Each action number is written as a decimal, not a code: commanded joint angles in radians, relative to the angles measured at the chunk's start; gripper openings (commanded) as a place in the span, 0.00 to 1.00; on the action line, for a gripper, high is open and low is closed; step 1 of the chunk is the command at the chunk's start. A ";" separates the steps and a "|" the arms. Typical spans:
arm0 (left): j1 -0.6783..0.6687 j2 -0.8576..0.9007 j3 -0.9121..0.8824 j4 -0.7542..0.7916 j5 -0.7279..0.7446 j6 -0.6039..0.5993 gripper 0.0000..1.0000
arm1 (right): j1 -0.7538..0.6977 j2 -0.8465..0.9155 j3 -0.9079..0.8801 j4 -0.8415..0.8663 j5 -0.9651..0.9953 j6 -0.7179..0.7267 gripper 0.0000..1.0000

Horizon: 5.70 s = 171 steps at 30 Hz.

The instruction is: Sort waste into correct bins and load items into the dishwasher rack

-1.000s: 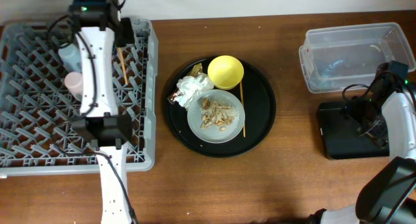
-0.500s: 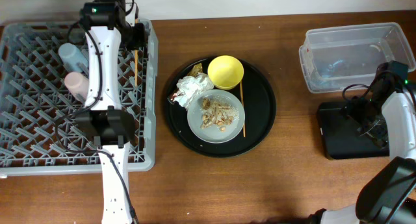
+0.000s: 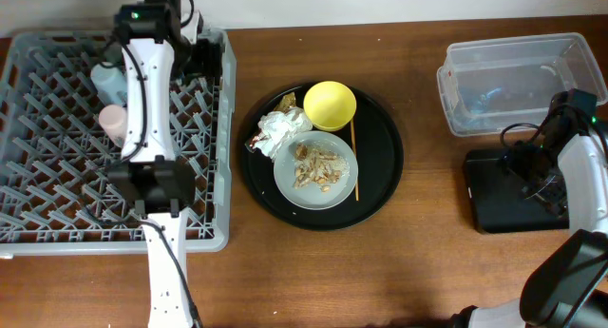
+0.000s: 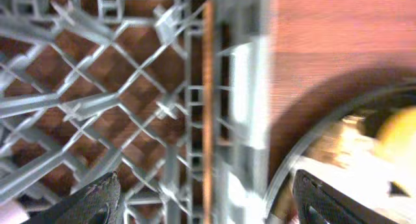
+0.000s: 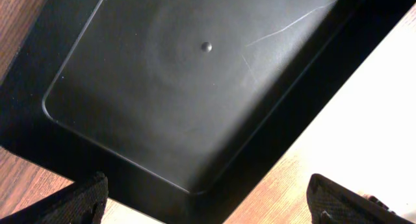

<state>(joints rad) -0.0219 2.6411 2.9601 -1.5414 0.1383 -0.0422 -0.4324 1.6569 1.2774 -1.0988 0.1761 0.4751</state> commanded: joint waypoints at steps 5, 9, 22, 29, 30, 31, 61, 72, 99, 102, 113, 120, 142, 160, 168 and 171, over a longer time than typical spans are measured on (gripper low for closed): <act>-0.071 -0.166 0.005 -0.136 0.278 -0.021 0.36 | -0.006 0.005 0.013 -0.002 0.016 0.013 0.98; -0.257 -0.166 0.004 -0.144 0.224 -0.111 0.11 | -0.006 0.005 0.013 -0.001 0.016 0.012 0.98; -0.682 0.108 0.002 0.032 -0.120 -0.417 0.01 | -0.006 0.005 0.013 -0.002 0.016 0.012 0.98; -0.709 0.168 0.002 0.079 -0.245 -0.444 0.01 | -0.006 0.005 0.013 -0.002 0.016 0.012 0.98; -0.710 0.170 0.002 0.079 -0.291 -0.443 0.01 | -0.006 0.005 0.013 -0.002 0.016 0.012 0.98; -0.711 0.175 0.002 0.079 -0.313 -0.439 0.01 | -0.006 0.005 0.013 -0.002 0.016 0.012 0.98; -0.732 0.282 0.001 0.106 -0.320 -0.323 0.01 | -0.006 0.005 0.013 -0.002 0.016 0.012 0.98; -0.737 0.272 0.095 0.105 -0.246 -0.349 0.21 | -0.006 0.005 0.013 -0.002 0.016 0.012 0.99; -0.782 0.330 0.148 0.031 -0.285 -0.554 0.23 | -0.006 0.005 0.013 -0.001 0.016 0.012 0.98; -0.798 0.351 0.148 0.032 -0.285 -0.572 0.23 | -0.006 0.005 0.013 -0.002 0.016 0.012 0.98; -0.801 0.369 0.149 0.029 -0.273 -0.571 0.01 | -0.006 0.005 0.013 -0.002 0.016 0.012 0.98; -0.800 0.286 0.167 0.006 -0.274 -0.571 0.01 | -0.006 0.005 0.013 -0.001 0.016 0.012 0.98; -0.090 -0.043 0.149 -0.136 -0.178 -0.102 0.00 | -0.006 0.005 0.013 -0.002 0.016 0.012 0.98; 0.006 0.100 0.148 -0.121 0.052 0.114 0.05 | -0.006 0.005 0.013 -0.002 0.016 0.012 0.98; 0.006 0.100 0.148 -0.147 0.023 0.027 0.76 | -0.006 0.005 0.013 -0.002 0.016 0.012 0.98; 0.005 0.092 0.151 -0.147 0.023 0.026 0.78 | -0.006 0.005 0.013 -0.002 0.016 0.012 0.98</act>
<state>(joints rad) -0.0246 2.7255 3.1096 -1.6848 0.1680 -0.0086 -0.4324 1.6569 1.2774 -1.0992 0.1757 0.4755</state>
